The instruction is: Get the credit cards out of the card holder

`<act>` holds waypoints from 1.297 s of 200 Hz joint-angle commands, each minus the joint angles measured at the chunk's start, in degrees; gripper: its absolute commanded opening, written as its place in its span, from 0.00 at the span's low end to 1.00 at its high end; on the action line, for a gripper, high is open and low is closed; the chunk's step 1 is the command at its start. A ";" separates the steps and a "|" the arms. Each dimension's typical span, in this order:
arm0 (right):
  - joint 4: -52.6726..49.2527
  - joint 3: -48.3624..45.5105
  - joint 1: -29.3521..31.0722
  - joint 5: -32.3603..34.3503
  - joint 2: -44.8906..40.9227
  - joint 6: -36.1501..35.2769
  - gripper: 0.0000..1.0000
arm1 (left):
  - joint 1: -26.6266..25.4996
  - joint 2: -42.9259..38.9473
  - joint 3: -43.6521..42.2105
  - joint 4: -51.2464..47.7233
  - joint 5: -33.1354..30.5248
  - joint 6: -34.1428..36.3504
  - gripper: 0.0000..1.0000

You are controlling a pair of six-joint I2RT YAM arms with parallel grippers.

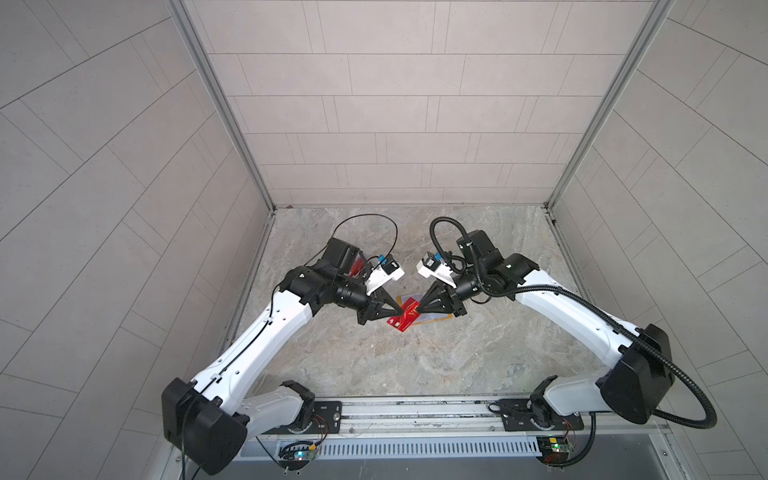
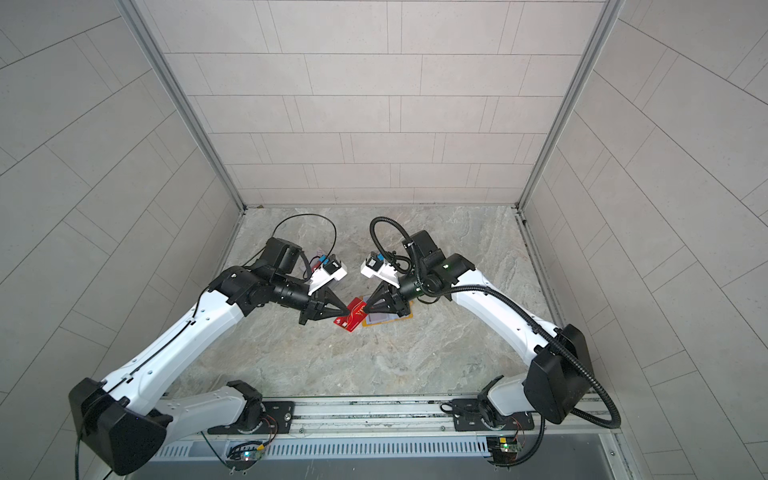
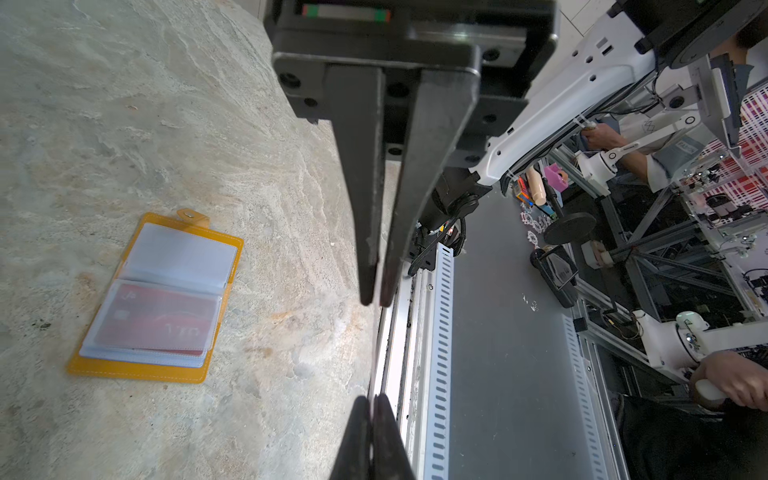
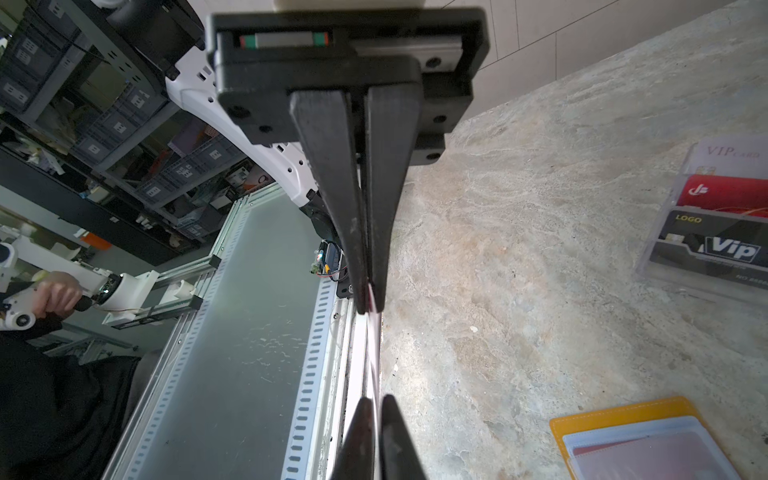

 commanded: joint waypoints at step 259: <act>17.49 -13.60 -16.36 32.05 -7.27 31.94 0.60 | 7.51 11.38 6.59 5.30 -43.69 7.95 0.00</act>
